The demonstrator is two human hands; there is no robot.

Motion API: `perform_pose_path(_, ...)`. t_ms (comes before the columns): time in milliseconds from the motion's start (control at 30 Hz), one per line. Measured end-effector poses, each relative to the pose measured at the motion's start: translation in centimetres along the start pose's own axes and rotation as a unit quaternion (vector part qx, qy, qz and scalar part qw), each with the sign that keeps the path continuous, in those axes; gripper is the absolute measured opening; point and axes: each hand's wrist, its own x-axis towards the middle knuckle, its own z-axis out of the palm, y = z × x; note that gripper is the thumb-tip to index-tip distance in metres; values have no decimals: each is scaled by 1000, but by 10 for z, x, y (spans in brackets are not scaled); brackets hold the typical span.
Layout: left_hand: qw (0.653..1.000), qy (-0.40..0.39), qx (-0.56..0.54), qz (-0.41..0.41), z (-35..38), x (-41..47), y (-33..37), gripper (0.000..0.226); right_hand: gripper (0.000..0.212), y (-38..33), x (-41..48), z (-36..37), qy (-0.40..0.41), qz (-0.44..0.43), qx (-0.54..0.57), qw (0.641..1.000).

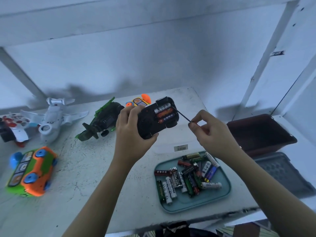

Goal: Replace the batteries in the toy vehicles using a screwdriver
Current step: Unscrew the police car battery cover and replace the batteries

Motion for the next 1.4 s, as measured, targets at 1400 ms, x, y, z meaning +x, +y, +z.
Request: perform_pose_path(1400,992,95,78,-7,51,17,27,65,12,-16,9,35,-31,-17,-8,999)
